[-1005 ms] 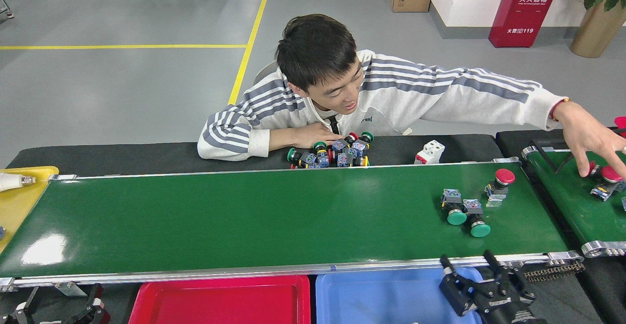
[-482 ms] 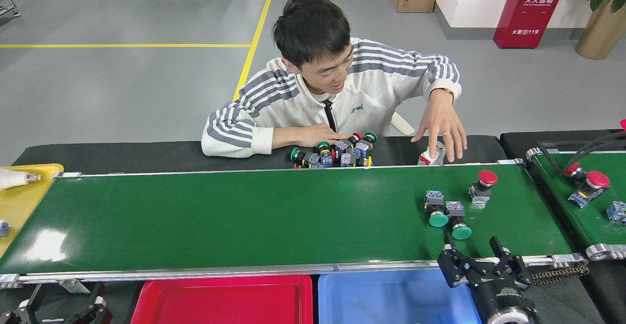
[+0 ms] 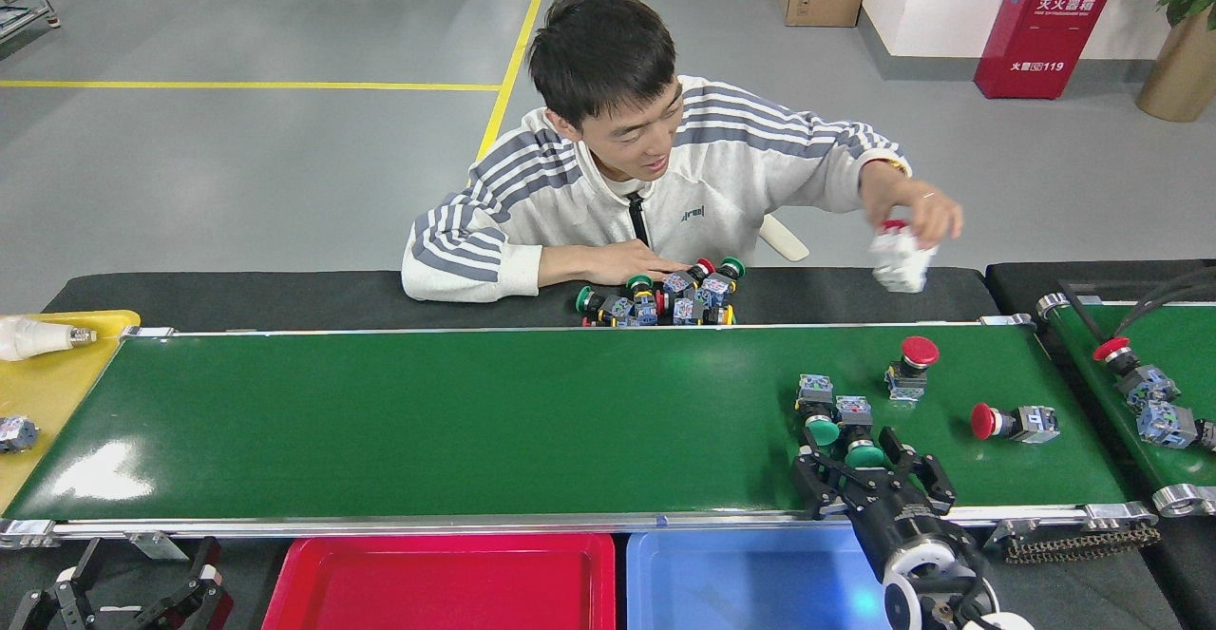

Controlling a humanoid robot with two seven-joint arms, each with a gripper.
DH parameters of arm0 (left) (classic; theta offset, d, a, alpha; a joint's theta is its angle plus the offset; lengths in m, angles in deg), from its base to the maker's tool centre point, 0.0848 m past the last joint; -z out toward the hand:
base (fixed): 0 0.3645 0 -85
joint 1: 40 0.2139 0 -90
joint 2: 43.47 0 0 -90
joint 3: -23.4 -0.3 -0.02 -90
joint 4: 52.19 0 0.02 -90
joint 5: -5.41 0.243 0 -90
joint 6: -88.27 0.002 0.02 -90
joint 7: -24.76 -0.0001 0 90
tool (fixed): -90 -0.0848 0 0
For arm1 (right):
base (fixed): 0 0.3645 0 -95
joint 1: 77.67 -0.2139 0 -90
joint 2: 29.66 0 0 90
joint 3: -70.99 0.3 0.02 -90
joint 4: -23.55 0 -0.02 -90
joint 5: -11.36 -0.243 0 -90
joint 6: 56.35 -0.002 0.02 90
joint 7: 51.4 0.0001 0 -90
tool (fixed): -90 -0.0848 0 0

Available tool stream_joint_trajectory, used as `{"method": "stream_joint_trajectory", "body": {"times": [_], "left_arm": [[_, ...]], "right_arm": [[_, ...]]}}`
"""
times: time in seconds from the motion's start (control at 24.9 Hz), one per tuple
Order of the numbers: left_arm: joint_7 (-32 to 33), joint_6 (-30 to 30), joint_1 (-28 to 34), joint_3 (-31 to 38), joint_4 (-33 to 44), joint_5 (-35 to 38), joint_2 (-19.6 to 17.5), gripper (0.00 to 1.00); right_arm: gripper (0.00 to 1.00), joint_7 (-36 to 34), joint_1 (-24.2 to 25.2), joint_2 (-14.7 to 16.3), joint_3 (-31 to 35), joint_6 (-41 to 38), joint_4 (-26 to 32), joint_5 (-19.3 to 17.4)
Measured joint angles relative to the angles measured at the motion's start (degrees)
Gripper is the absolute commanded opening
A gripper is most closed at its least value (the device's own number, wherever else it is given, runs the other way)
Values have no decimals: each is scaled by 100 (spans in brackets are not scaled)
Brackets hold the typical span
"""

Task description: Pick switch part from conveyor to tray

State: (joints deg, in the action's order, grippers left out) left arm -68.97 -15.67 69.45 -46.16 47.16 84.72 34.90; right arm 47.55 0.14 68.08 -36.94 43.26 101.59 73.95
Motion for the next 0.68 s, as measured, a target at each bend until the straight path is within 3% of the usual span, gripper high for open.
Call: {"method": "stream_joint_trajectory", "body": {"times": [0.16,0.2,0.28,0.36,0.44,0.68], "left_arm": [[4,0,-83,-109,0,0,0,100],[4,0,-87,-115,0,0,0,100],[5,0,-88,-122,0,0,0,100],[5,0,-88,-151,0,0,0,100],[7,0,-92,-190,0,0,-5,100],[7,0,-90,-198,15,0,-40,100]], "right_arm": [[97,7,-388,-445,0,-28,-647,395],[88,9,-438,-500,3,-31,-736,435],[54,11,-484,-550,8,-52,-823,454],[28,11,-485,-550,13,-140,-838,463],[15,11,-485,-550,20,-302,-838,466],[6,11,-482,-550,21,-581,-803,463]]}}
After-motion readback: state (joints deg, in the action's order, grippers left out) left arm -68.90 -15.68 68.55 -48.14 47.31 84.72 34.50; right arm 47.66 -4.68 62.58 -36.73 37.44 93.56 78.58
